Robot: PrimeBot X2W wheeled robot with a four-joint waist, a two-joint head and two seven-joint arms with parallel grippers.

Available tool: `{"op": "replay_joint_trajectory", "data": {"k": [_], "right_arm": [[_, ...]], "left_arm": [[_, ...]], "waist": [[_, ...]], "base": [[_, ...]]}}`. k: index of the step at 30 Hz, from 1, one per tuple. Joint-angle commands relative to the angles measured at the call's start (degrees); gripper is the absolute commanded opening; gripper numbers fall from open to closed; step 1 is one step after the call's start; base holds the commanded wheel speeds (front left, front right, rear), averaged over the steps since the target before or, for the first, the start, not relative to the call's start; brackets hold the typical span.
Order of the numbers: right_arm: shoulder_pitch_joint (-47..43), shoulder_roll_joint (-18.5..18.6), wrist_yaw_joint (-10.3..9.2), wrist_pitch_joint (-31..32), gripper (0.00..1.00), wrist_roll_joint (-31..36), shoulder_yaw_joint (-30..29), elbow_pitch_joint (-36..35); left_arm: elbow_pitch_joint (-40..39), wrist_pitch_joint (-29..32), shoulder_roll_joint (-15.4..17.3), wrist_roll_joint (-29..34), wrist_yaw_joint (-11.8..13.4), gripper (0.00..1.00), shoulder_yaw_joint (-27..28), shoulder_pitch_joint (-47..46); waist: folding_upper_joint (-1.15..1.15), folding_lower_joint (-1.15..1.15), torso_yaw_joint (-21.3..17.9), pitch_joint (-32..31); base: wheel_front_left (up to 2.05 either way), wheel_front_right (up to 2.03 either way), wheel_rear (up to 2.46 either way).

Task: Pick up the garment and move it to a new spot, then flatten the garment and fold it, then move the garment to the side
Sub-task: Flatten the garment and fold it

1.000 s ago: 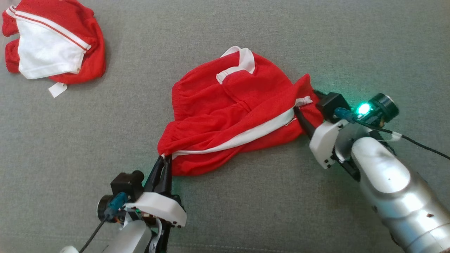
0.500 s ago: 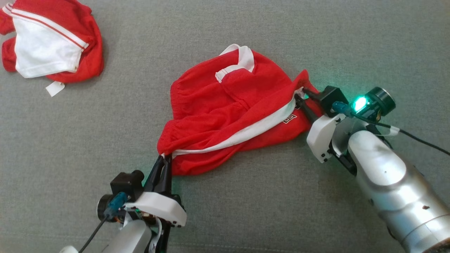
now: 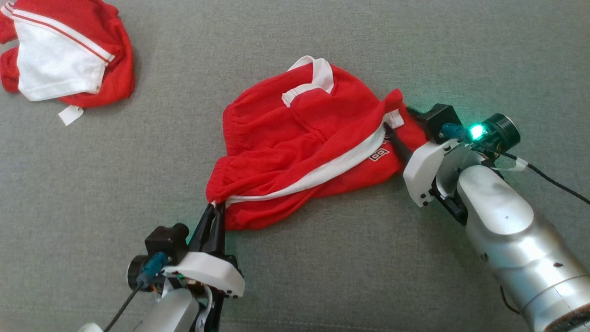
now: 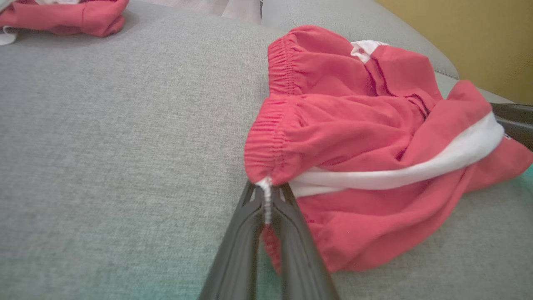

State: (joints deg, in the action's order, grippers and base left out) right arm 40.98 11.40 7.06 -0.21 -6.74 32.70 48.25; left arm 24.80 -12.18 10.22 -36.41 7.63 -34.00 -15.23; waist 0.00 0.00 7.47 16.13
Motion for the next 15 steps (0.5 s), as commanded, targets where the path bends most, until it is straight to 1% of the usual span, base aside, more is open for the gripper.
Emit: {"op": "replay_joint_trajectory", "data": {"k": [1, 5, 11, 15], "right_arm": [[0.8, -1.1, 0.43, 0.1, 1.0, -0.8, 0.1, -1.1], [0.8, -1.3, 0.43, 0.7, 1.0, -3.1, 0.6, -1.1], [1.4, -1.6, 0.43, 2.7, 1.0, -9.0, 4.3, -2.0], [2.1, -0.6, 0.43, 3.6, 1.0, -11.7, 7.1, -2.6]], "left_arm": [[-1.6, -0.6, 1.2, -0.4, 0.4, 0.0, 1.2, -1.9], [-1.6, -0.7, 1.2, -0.5, 0.3, 0.0, 1.1, -2.0], [-1.3, -0.8, 1.1, -0.6, 0.3, 0.0, 0.8, -2.3], [-1.2, -0.8, 1.1, -0.6, 0.3, 0.0, 0.7, -2.5]], "waist": [[0.0, 0.0, 0.0, 0.0], [0.0, 0.0, 0.0, 0.0], [0.0, 0.0, 0.3, 0.3], [0.0, 0.0, 0.4, 0.4]], "base": [[0.0, 0.0, 0.0], [0.0, 0.0, 0.0], [0.0, 0.0, 0.0], [0.0, 0.0, 0.0]]}}
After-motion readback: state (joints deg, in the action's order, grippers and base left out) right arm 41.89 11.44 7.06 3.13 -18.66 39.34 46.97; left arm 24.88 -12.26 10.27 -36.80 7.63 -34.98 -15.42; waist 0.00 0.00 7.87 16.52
